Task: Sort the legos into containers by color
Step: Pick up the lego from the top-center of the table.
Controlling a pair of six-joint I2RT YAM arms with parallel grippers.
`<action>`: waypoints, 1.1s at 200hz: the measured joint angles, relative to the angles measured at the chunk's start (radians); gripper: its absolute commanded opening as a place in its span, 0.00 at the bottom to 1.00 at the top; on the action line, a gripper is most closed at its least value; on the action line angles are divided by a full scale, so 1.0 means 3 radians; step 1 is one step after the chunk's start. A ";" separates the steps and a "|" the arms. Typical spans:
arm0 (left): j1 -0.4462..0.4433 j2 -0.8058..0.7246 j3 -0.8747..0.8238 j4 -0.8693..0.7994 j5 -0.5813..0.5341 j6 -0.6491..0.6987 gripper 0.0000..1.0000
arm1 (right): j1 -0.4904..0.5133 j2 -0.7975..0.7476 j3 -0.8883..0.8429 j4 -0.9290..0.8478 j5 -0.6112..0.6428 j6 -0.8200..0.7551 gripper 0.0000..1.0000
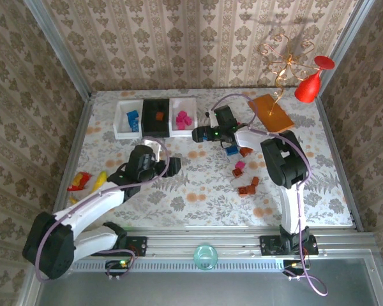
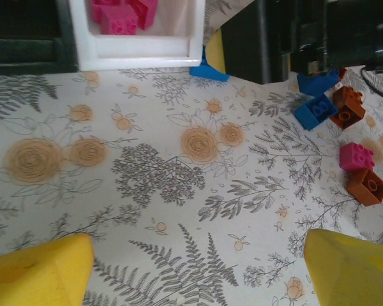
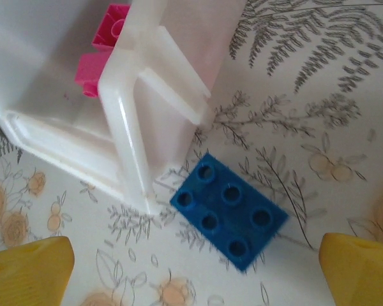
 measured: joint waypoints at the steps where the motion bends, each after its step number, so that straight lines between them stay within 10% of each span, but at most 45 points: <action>1: 0.0003 -0.0008 -0.0003 -0.0003 -0.0003 0.0000 0.87 | 0.0000 0.0009 0.0009 0.0000 -0.0004 0.0001 1.00; 135: 0.0231 -0.0273 -0.0210 -0.0122 0.0011 -0.0047 0.88 | -0.0055 0.0436 0.0615 -0.0435 -0.0465 0.0020 0.92; 220: 0.0296 -0.0299 -0.0310 -0.0128 0.0051 -0.0047 0.89 | 0.0168 0.0205 0.0284 -0.0539 -0.0008 -0.0275 0.65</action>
